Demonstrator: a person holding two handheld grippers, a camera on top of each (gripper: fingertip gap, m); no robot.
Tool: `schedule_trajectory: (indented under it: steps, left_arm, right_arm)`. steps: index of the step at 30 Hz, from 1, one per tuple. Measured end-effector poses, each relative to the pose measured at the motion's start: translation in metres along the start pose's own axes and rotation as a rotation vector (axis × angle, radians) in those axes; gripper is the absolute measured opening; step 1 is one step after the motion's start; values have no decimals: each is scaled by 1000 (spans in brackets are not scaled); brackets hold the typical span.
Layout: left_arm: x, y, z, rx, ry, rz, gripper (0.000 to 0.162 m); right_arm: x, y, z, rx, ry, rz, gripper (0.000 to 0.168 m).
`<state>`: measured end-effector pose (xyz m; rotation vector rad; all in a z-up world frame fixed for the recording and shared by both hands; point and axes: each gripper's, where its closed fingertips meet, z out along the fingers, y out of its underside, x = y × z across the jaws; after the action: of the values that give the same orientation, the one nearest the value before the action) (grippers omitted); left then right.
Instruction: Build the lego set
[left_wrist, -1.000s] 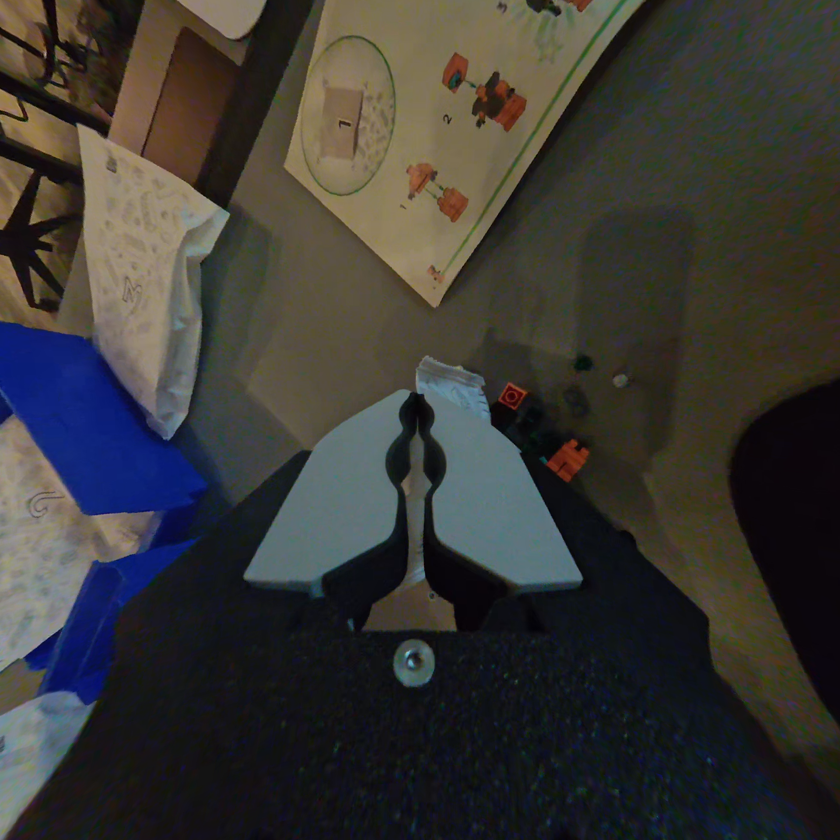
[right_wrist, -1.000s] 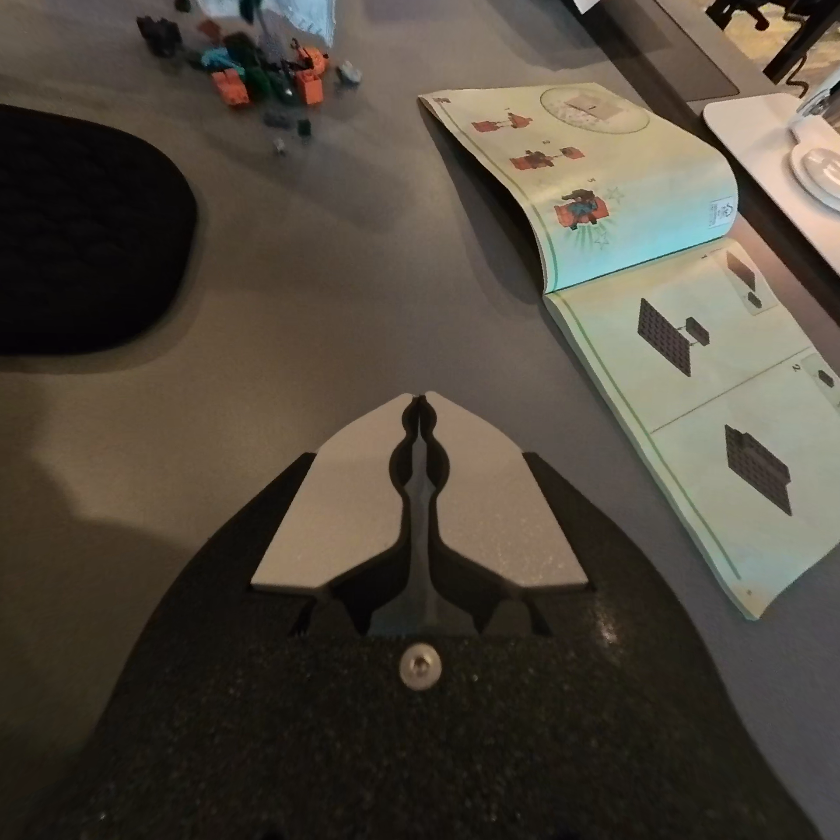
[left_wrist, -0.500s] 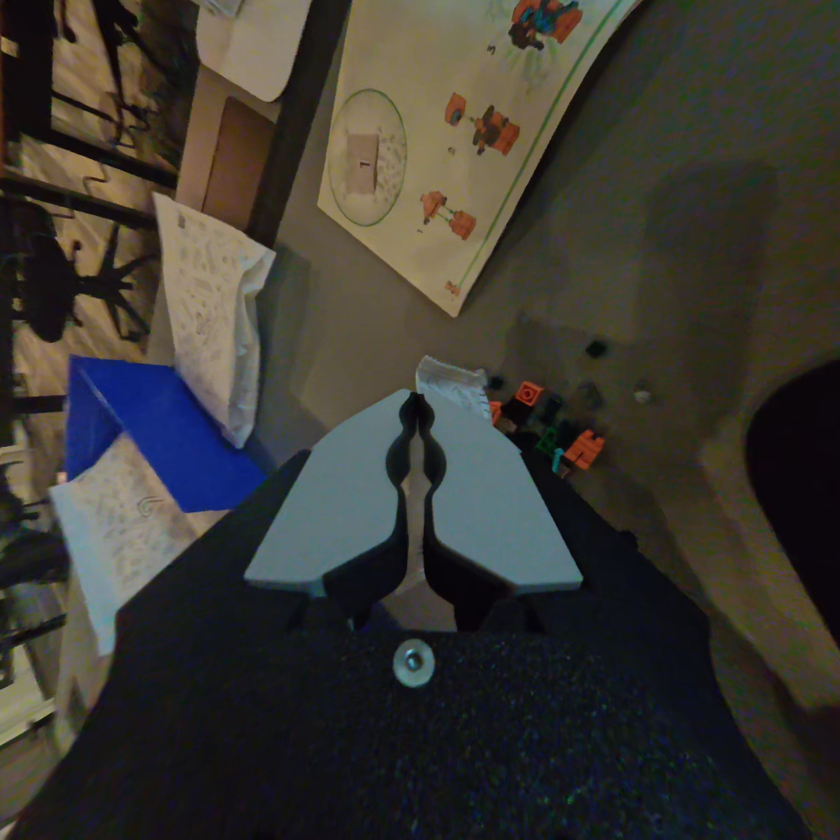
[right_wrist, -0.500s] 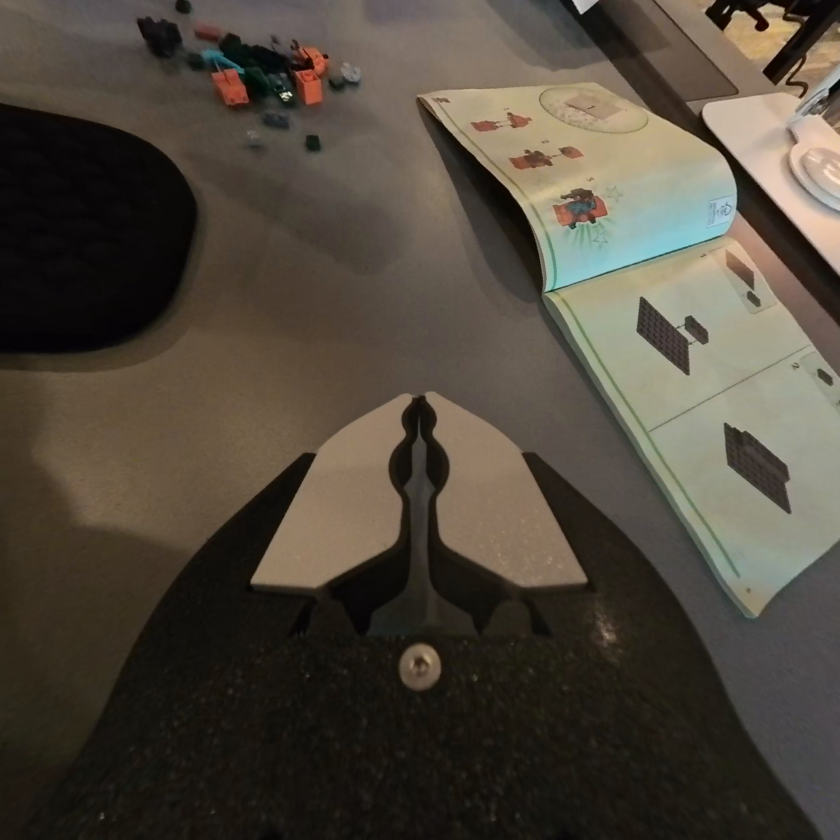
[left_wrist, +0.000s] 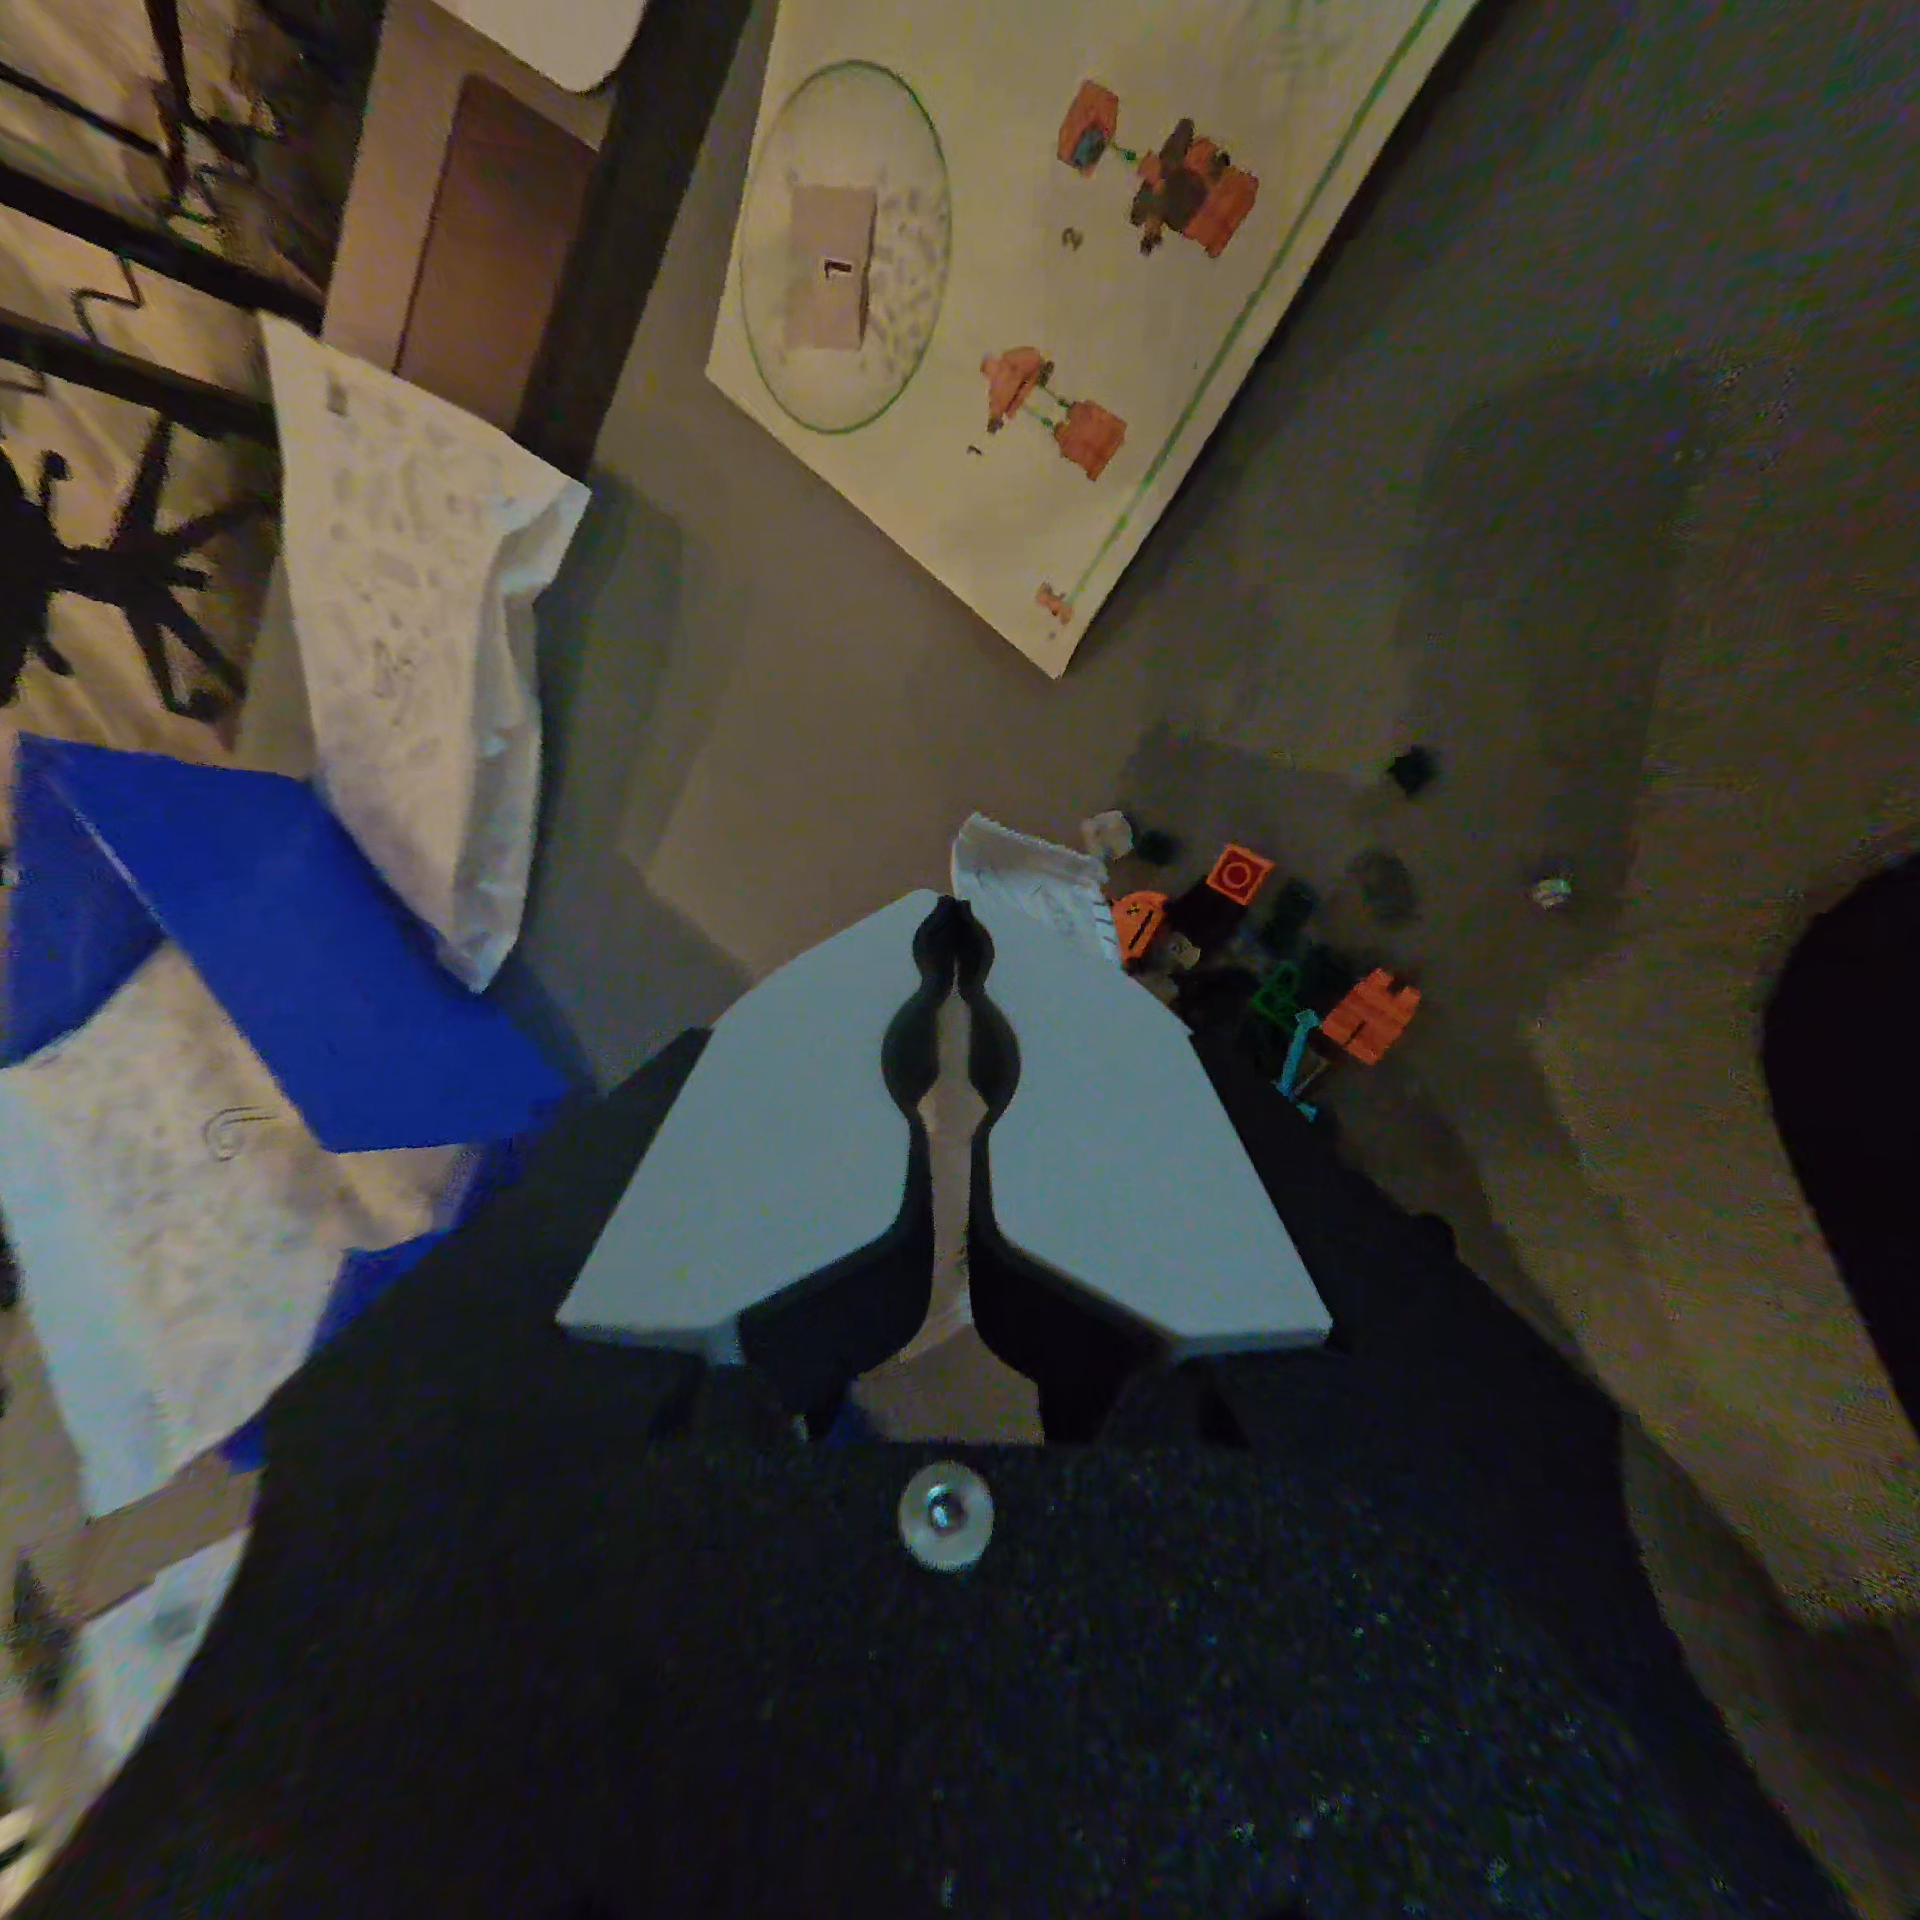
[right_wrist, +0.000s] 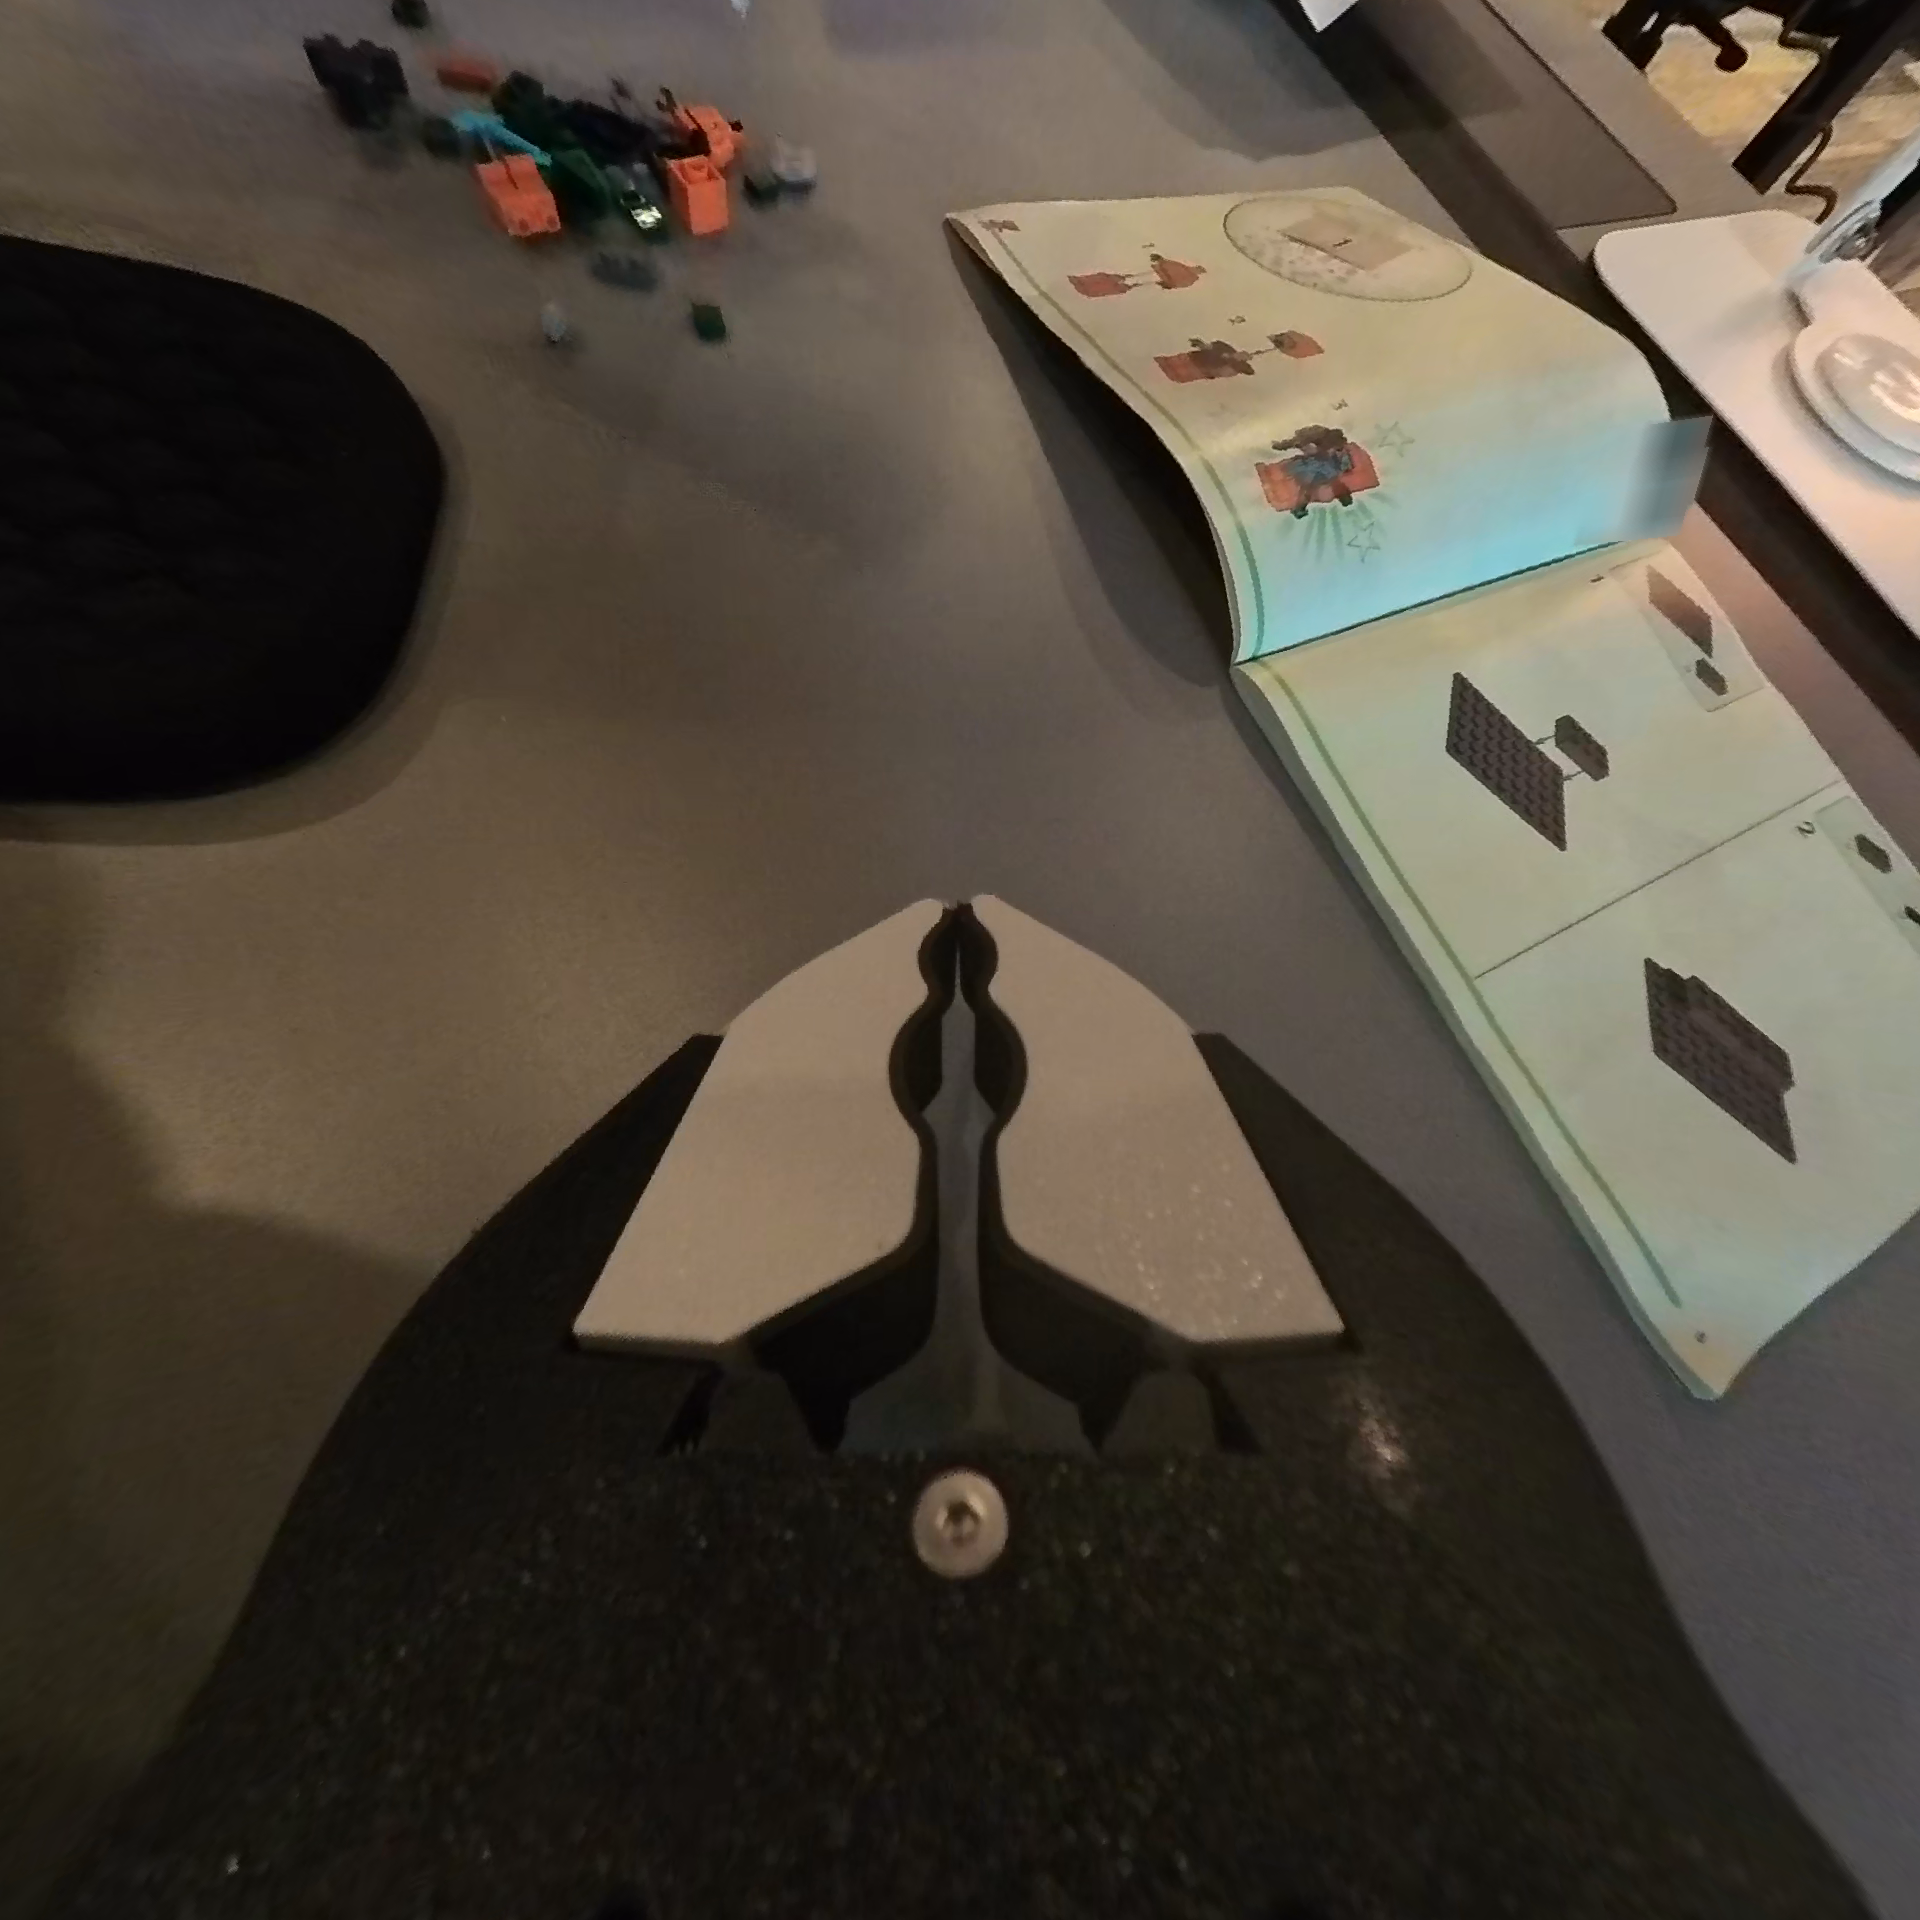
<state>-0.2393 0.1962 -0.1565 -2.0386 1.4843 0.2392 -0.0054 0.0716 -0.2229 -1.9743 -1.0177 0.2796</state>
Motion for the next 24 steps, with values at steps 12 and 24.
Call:
schedule_trajectory:
  steps: [12, 24]
  left_arm:
    - [-18, 24, 17, 194, 328, -490, 0]
    - [-55, 68, 62, 263, 372, -803, 32]
  right_arm:
    - [1, 2, 0, -3, 1, 7, 0]
    - [1, 6, 3, -20, 0, 11, 0]
